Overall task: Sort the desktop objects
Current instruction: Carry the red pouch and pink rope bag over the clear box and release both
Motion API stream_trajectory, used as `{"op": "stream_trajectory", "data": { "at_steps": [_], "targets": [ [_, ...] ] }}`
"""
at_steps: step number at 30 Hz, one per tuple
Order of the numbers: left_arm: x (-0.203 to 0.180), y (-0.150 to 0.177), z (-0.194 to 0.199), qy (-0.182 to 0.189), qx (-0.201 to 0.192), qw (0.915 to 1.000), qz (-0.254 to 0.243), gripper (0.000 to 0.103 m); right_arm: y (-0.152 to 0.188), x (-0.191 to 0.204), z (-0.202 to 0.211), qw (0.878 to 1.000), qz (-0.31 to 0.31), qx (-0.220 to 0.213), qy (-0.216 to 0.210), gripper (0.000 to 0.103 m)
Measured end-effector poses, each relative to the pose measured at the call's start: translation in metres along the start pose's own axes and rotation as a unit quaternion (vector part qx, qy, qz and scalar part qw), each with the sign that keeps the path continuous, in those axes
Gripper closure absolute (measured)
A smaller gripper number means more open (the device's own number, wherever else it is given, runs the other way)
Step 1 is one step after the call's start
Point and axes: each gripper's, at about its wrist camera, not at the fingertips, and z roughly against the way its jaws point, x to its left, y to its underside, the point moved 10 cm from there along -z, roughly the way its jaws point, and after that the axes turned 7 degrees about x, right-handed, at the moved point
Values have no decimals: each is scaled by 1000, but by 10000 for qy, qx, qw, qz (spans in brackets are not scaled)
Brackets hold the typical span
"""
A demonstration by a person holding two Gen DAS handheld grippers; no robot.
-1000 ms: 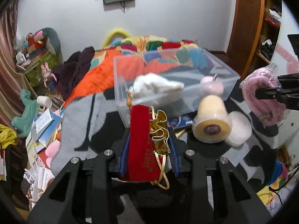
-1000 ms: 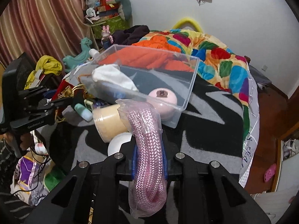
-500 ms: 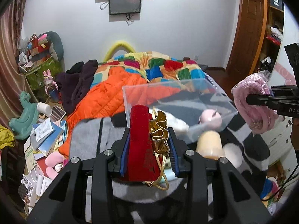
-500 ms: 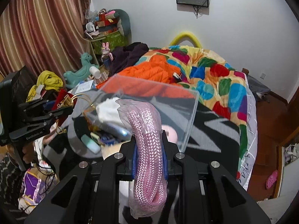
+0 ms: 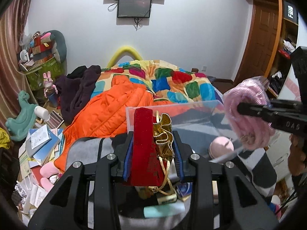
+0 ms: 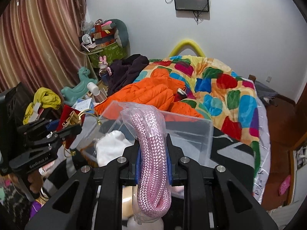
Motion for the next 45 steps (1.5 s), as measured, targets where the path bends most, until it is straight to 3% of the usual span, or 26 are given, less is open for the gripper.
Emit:
{"op": "stream_trajectory", "data": {
  "at_steps": [3, 6, 11, 21, 24, 29, 31, 34, 36, 40, 45],
  "targets": [
    [1, -5, -12, 18, 20, 10000, 40, 66, -6, -2, -13, 10000, -74, 1, 43, 85],
    [1, -6, -26, 76, 118, 9999, 97, 66, -10, -7, -30, 9993, -77, -64, 371, 85],
    [3, -2, -50, 55, 283, 9995, 116, 66, -4, -12, -61, 9990, -168, 174, 373, 85],
    [-2, 13, -80, 72, 612, 9981, 21, 66, 11, 10, -88, 9976, 326, 455, 407, 84],
    [-5, 16, -86, 82, 674, 9977, -30, 61, 15, 11, -96, 9973, 311, 572, 350, 84],
    [-18, 22, -87, -237, 633, 9967, -440, 48, 25, 9, -111, 9959, 297, 716, 475, 83],
    [-19, 24, -85, -370, 579, 9962, -527, 47, 28, 8, -110, 9954, 340, 733, 515, 81],
    [-19, 25, -82, -496, 531, 9960, -527, 47, 31, 7, -104, 9940, 449, 773, 632, 75],
    [-17, 23, -80, -607, 483, 9956, -524, 39, 33, 6, -95, 9928, 558, 747, 755, 68],
    [-17, 27, -74, -416, 512, 9967, -477, 38, 42, 5, -69, 9916, 769, 502, 911, 32],
    [-19, 31, -65, -422, 514, 9965, -503, 35, 52, 3, -40, 9901, 869, 225, 1079, 29]
  ]
}}
